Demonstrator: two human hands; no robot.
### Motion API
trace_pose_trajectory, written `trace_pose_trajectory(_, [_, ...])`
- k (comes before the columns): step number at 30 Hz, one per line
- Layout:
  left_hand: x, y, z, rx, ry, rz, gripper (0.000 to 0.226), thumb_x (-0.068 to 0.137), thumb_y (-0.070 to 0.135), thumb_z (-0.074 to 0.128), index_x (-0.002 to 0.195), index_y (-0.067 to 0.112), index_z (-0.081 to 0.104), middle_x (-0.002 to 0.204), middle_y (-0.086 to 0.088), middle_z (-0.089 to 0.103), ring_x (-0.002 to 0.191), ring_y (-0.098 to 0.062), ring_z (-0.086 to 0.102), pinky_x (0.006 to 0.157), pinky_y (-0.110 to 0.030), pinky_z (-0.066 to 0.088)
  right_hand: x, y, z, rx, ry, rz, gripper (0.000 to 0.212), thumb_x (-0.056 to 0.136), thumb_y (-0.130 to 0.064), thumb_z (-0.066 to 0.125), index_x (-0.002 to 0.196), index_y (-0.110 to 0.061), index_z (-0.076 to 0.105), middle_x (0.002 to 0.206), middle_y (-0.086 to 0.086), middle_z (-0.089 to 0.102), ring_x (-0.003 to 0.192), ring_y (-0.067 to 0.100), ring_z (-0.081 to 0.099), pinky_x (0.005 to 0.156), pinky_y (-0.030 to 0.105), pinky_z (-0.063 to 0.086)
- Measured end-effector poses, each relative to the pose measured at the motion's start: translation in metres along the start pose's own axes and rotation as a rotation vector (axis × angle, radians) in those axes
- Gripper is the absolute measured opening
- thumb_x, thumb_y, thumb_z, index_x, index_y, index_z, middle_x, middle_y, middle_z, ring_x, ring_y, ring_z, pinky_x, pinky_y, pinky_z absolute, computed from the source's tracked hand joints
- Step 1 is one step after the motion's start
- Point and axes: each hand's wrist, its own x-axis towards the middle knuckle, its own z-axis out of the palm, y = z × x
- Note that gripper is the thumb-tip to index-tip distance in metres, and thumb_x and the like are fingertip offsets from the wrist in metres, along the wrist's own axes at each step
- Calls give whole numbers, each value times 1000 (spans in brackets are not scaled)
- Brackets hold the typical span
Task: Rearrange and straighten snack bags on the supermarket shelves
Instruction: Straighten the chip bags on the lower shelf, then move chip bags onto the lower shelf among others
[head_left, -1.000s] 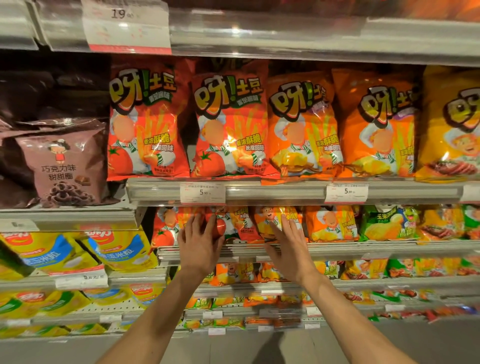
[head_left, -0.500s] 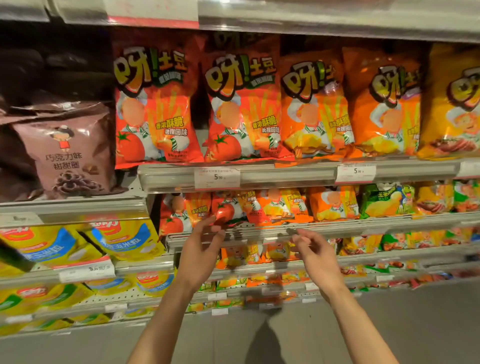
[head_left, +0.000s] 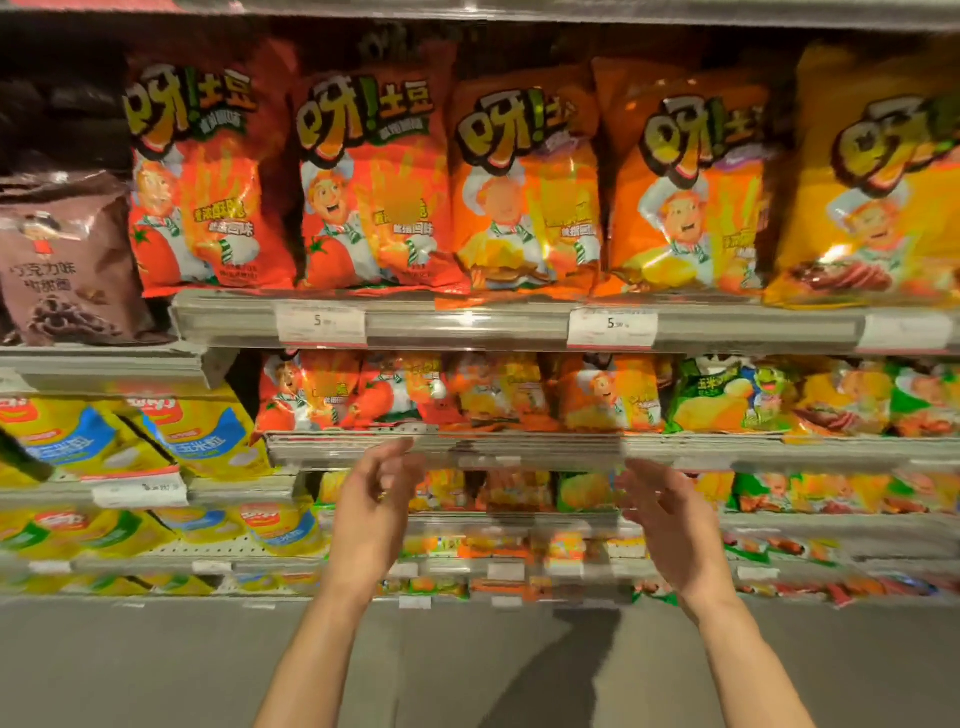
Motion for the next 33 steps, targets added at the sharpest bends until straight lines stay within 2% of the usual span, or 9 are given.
trace_pose_trajectory(3, [-16,10,42,-24,14,-17,14,99,20,66,112,25,70,101,5,78,101,-16,73,99,-42,55,12,5,-43,-70,14,-74,20,99,-12,63,101,-30,69,93,-5,76,85,14,72,76,29,58])
trace_pose_trajectory(7, [-28,25,80,-35,14,-20,16,97,16,68,110,25,69,92,17,76,96,-12,72,88,-20,54,18,14,-92,-89,29,-51,13,99,-13,64,99,-22,74,81,-9,77,76,4,72,70,17,58])
trace_pose_trajectory(13, [-24,37,109,-20,-18,-12,16,98,18,67,109,29,71,95,16,77,98,-3,71,92,-26,52,20,9,-128,-106,39,-33,13,99,-17,64,101,-25,74,83,-7,78,80,16,74,73,33,60])
trace_pose_trajectory(17, [-15,41,123,-81,-95,0,21,98,37,65,115,26,70,104,7,78,97,-15,75,86,-32,56,18,-6,-139,-51,49,7,14,100,-12,60,105,-13,73,84,-5,78,74,6,71,67,17,55])
trace_pose_trajectory(21, [-3,40,137,-230,-118,-93,19,102,7,56,117,9,67,113,-13,74,90,-14,73,74,-19,58,13,-15,-153,-54,87,-20,15,102,-24,58,105,-21,72,90,-7,79,86,7,74,74,20,57])
trace_pose_trajectory(26, [-8,43,155,-211,-149,-88,20,100,5,59,106,19,71,100,-2,78,84,-9,74,68,-16,57,13,-3,-174,-79,114,-19,16,100,-35,60,105,-28,73,97,-4,77,94,10,73,87,32,57])
trace_pose_trajectory(28, [-10,43,165,-160,-154,-49,20,103,9,55,109,21,69,100,1,78,88,-10,74,73,-21,58,20,3,-185,-75,111,-20,15,100,-36,61,98,-30,75,92,-2,77,88,13,73,82,32,57])
trace_pose_trajectory(31, [-14,43,182,-45,-168,12,17,103,21,57,115,21,69,105,0,77,100,-19,73,90,-40,57,36,15,-202,-68,86,14,17,102,-26,61,92,-20,74,84,8,73,78,20,67,76,35,51])
trace_pose_trajectory(33, [-16,43,196,-28,-133,-11,15,100,26,63,112,26,70,106,2,75,105,-18,71,99,-45,54,52,22,-214,-123,95,2,16,101,-27,63,91,-23,74,76,0,73,71,13,67,70,33,51])
